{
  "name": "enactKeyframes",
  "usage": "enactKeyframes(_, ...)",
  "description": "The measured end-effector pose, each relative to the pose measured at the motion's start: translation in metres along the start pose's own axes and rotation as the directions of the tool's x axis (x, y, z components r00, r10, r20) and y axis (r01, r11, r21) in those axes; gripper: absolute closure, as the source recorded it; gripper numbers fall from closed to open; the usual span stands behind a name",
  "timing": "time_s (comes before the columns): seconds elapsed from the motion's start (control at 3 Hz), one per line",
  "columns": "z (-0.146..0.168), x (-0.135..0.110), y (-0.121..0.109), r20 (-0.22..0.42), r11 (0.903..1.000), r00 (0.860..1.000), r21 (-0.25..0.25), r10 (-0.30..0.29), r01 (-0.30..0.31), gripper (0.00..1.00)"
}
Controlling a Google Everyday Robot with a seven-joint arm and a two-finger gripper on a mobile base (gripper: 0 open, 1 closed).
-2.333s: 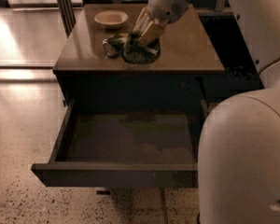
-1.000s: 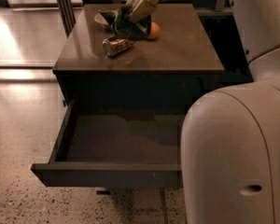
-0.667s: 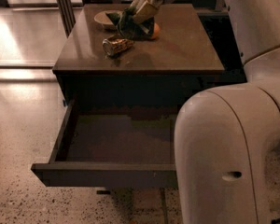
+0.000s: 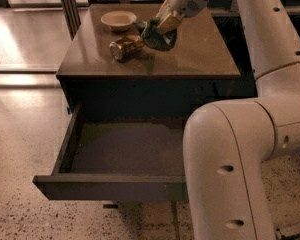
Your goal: Pick green jalapeno chip bag from top drawer and place on counter
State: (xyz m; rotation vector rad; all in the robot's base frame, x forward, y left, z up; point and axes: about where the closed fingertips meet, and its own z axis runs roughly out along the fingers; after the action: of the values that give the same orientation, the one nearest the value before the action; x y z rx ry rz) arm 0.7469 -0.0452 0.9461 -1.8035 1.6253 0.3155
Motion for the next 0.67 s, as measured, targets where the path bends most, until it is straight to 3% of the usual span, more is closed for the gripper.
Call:
enactKeyframes(0.33, 0.016, 0.029, 0.005, 0.077, 0.9955, 0.993, -0.031, 0.092, -0.090, 1.00)
enactKeyframes(0.67, 0.024, 0.049, 0.012, 0.173, 0.9839, 0.969, -0.066, 0.175, -0.166, 1.00)
